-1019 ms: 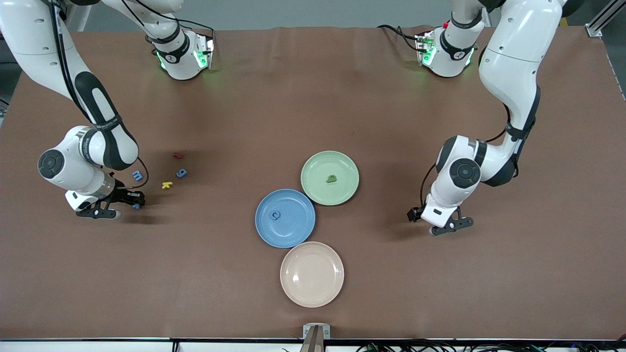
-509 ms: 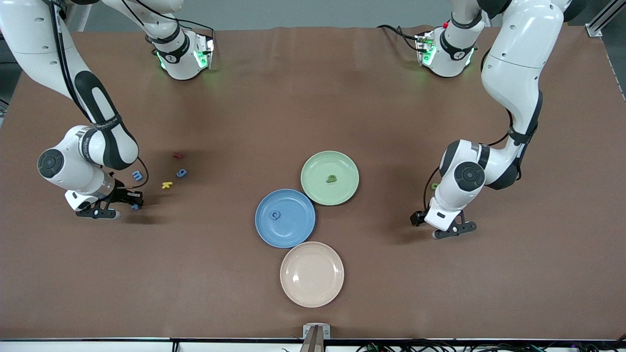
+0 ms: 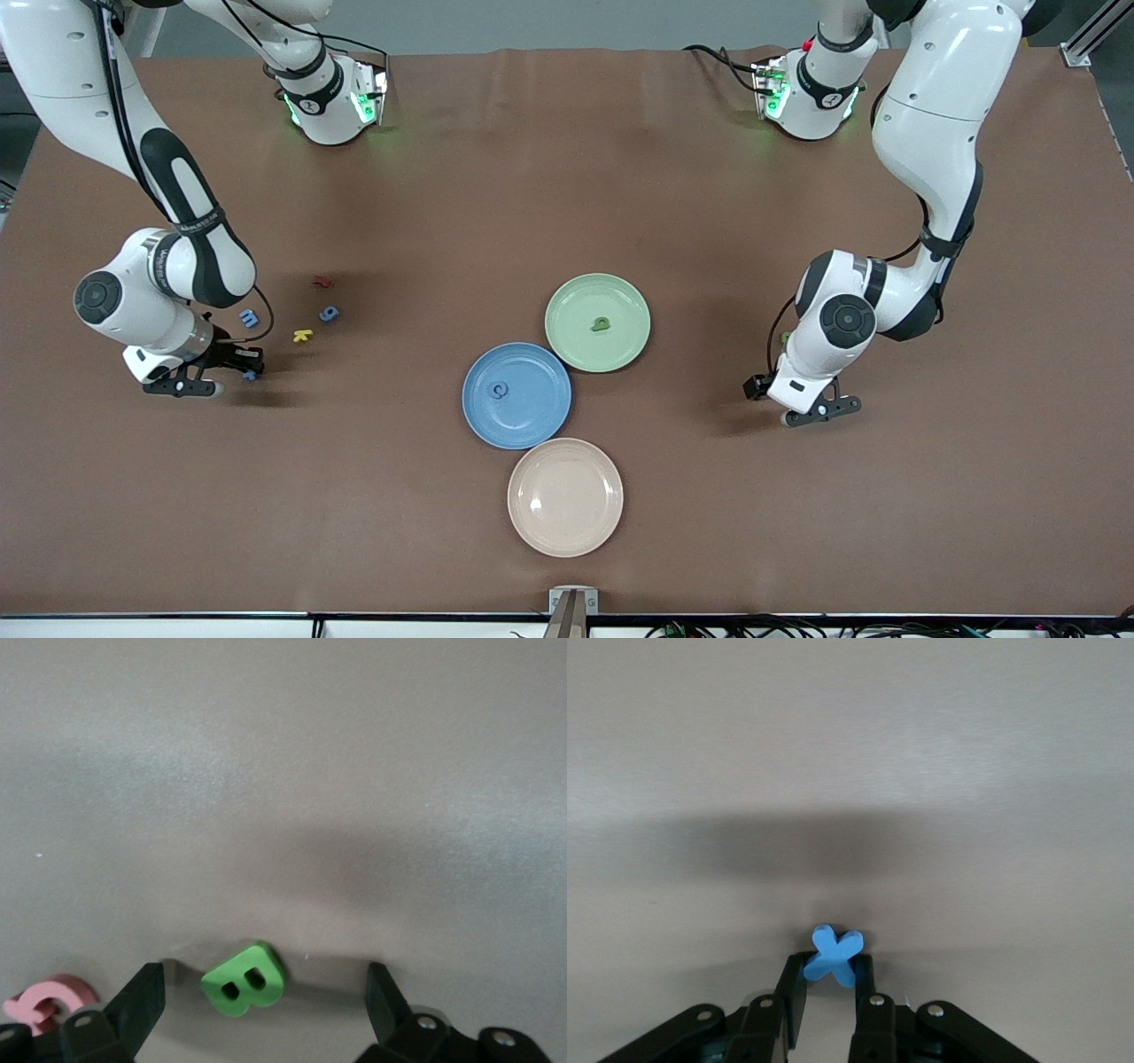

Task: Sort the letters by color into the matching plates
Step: 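Carry the blue X to the blue plate while the left gripper lifts the B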

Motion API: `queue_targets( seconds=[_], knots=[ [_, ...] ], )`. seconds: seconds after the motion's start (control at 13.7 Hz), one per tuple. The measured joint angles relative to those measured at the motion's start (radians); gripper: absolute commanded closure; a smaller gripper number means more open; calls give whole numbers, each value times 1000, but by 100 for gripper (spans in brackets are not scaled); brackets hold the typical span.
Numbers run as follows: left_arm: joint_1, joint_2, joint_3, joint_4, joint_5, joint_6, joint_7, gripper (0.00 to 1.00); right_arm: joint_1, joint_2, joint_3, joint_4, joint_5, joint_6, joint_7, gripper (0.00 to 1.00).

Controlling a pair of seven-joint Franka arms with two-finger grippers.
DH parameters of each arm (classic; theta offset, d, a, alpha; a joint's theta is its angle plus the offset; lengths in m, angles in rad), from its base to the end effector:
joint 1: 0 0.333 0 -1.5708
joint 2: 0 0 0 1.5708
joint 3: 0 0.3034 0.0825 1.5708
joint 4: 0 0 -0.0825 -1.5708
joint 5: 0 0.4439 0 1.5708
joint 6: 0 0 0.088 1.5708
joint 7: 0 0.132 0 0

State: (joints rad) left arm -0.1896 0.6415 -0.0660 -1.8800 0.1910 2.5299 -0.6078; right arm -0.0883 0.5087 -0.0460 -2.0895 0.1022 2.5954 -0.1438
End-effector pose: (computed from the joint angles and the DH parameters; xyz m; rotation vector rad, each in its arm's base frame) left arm 0.6406 -0.1679 0.0830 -3.0646 -0.3224 -0.0626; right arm 0.6019 -0.0840 0.0886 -3.1091 0.1121 -0.0044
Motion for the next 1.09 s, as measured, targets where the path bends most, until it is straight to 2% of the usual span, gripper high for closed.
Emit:
queue_targets(
  seconds=[0.22,0.29,0.44,0.58,0.8,1.09],
  knots=[
    [0,-6,-1,-2,0,-6,0,22,106,-9,7,27,1,-55,181,100],
    [0,-7,-1,-3,0,-8,0,29,147,-16,8,48,1,-101,254,100],
    [1,-11,-2,-3,0,-8,0,36,226,-35,10,104,2,-191,412,100],
    [4,-11,-2,-2,0,-8,0,41,304,-39,12,157,3,-223,569,100],
    [9,-11,-3,-2,0,-8,0,43,431,-32,13,244,3,-261,805,100],
    [17,-11,-3,-2,0,0,0,46,547,48,13,395,3,-308,1040,100]
  ],
)
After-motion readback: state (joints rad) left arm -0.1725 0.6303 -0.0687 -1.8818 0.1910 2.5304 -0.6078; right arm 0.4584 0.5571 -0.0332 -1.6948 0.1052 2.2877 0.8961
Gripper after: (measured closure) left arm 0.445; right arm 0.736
